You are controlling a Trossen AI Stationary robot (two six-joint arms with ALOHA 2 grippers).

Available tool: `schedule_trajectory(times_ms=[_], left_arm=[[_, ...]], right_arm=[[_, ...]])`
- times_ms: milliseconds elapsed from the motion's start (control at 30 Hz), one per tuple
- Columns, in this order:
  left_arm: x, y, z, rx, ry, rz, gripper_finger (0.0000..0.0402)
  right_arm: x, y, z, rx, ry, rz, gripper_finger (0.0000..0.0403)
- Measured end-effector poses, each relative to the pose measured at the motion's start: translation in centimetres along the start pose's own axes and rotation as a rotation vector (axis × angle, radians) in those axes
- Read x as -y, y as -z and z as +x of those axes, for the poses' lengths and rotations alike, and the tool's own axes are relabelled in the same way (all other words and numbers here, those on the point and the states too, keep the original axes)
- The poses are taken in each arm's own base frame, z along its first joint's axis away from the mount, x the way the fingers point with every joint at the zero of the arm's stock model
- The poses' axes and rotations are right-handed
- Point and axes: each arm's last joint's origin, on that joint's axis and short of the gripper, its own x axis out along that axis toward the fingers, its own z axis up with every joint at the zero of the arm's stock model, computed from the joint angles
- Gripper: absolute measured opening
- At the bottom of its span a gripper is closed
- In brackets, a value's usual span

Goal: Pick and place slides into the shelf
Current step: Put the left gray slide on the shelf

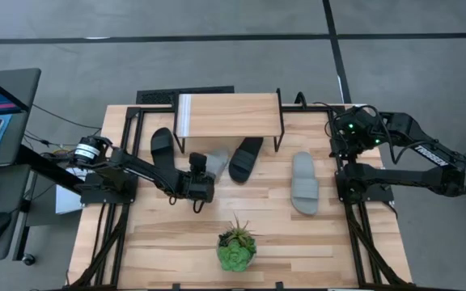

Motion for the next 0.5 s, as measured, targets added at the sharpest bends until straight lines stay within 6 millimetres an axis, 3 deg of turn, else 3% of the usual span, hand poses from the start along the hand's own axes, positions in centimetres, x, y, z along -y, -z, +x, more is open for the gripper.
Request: schedule_trajectory(times_ms=[500], left_arm=[[-0.5,-0.64,0.3,0.053,-0.009,-0.098,0.0146]], right_arm=[[-0.19,0.22,-0.22,0.011,0.007,-0.01,0.0001]])
